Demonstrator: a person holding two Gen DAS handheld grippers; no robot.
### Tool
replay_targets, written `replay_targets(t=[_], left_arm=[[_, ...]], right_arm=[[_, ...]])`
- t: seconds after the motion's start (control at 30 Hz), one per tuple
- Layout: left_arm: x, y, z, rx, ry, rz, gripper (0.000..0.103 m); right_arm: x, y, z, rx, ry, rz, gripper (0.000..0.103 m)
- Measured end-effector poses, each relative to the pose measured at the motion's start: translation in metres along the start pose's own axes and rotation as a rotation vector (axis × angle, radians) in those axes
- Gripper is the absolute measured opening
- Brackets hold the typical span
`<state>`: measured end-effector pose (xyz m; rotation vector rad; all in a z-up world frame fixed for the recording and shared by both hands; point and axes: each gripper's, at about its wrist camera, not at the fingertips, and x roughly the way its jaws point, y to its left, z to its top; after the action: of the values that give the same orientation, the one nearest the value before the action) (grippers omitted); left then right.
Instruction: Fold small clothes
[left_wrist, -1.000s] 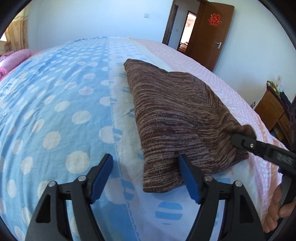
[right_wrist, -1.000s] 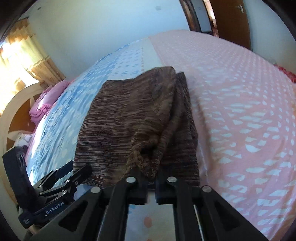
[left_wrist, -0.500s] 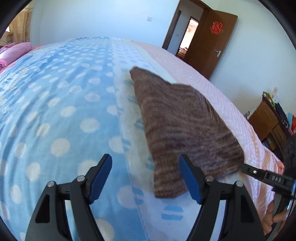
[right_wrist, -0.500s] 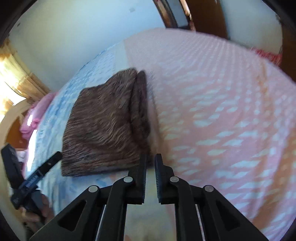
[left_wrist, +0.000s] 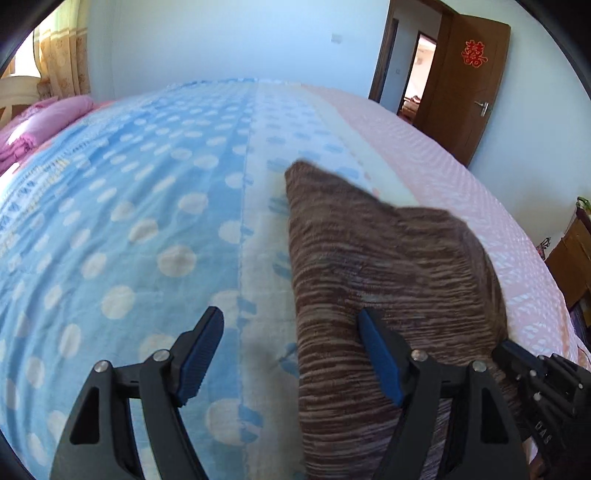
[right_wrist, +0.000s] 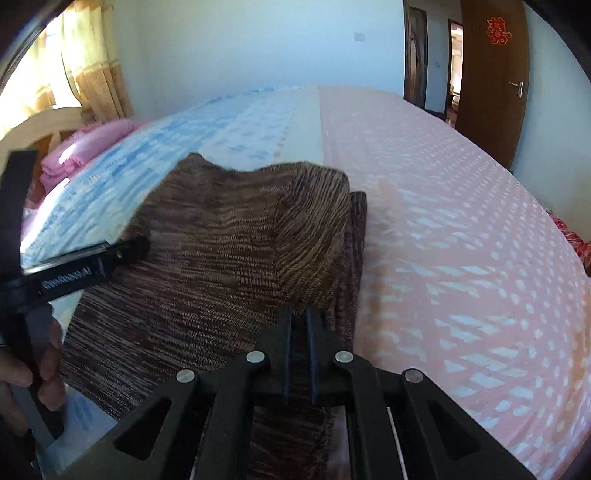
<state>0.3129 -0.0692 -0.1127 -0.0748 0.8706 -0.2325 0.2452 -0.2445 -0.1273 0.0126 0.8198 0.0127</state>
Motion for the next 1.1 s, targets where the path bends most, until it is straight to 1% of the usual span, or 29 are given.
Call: replay_targets(t=[0.07,0.1,0.17,0.2,0.27,0.33,0.37,0.4,0.47,0.5,0.57,0.6,0.63,0.67,0.7,0.73,0.77,0.8,0.83,0.9,1.0,1.03,1.1], left_arm=[[0.005,0.005,-0.005,-0.025,-0.002,0.006,0.091],[0.006,0.005,-0.004,-0.034,-0.001,0.016,0.093],[0.008,0.003,-0.003,-0.029,0.006,0.036,0.096],[0.008,0.001,-0.004,-0.021,0.003,0.043,0.096],[0.007,0.0,-0.004,-0.017,-0.004,0.047,0.096],[0.007,0.001,-0.004,-0.021,-0.005,0.044,0.096],[0.008,0.001,-0.004,-0.02,-0.006,0.044,0.096],[0.007,0.0,-0.005,-0.019,-0.006,0.045,0.096],[0.007,-0.001,-0.005,-0.016,-0.009,0.05,0.096],[0.006,-0.002,-0.006,-0.014,-0.009,0.053,0.096],[0.006,-0.004,-0.006,-0.008,-0.01,0.062,0.096],[0.006,-0.004,-0.006,-0.006,-0.011,0.065,0.096],[0.006,-0.004,-0.006,-0.006,-0.011,0.066,0.097],[0.006,-0.004,-0.006,-0.007,-0.01,0.065,0.097],[0.006,-0.003,-0.006,-0.009,-0.009,0.063,0.097],[0.006,-0.003,-0.006,-0.01,-0.008,0.062,0.097],[0.006,-0.002,-0.006,-0.011,-0.008,0.06,0.097],[0.006,-0.002,-0.006,-0.011,-0.006,0.058,0.098],[0.006,-0.003,-0.006,-0.009,-0.006,0.059,0.098],[0.006,-0.003,-0.006,-0.005,-0.007,0.065,0.098],[0.005,-0.002,-0.008,-0.007,-0.004,0.064,0.099],[0.002,-0.001,-0.009,-0.007,-0.002,0.056,0.099],[-0.002,0.005,-0.013,-0.016,0.002,0.019,0.099]], right_arm=[[0.001,-0.019,-0.004,0.061,0.014,-0.094,0.007],[0.008,-0.031,-0.007,0.092,0.057,-0.141,0.004],[0.009,-0.055,-0.011,0.215,0.056,-0.035,0.002],[0.009,-0.058,-0.012,0.231,0.048,-0.019,0.002],[0.008,-0.052,-0.012,0.207,0.034,-0.042,0.002],[0.001,-0.042,-0.01,0.166,0.009,-0.085,0.002],[-0.005,-0.035,-0.008,0.142,-0.019,-0.114,0.002],[-0.012,-0.03,-0.004,0.118,-0.053,-0.123,0.002],[-0.03,-0.011,0.011,0.05,-0.137,-0.112,0.006],[-0.034,0.0,0.021,0.009,-0.161,-0.099,0.006],[-0.03,0.021,0.037,-0.066,-0.159,-0.096,0.006],[-0.021,0.032,0.046,-0.095,-0.135,-0.095,0.006],[-0.005,0.038,0.055,-0.116,-0.092,-0.086,0.006],[0.015,0.039,0.061,-0.118,-0.034,-0.068,0.006],[0.029,0.038,0.062,-0.106,0.003,-0.06,0.006],[0.05,0.032,0.061,-0.081,0.054,-0.075,0.005],[0.06,0.027,0.061,-0.076,0.056,-0.099,0.005],[0.061,0.022,0.06,-0.076,0.019,-0.096,0.005],[0.063,0.016,0.061,-0.052,0.02,-0.075,0.005],[0.062,0.01,0.059,-0.005,0.014,-0.061,0.005],[0.058,0.008,0.054,-0.003,-0.005,-0.054,0.005],[0.057,0.006,0.052,0.008,-0.013,-0.042,0.005],[0.048,-0.008,0.047,0.068,-0.038,0.023,0.007]])
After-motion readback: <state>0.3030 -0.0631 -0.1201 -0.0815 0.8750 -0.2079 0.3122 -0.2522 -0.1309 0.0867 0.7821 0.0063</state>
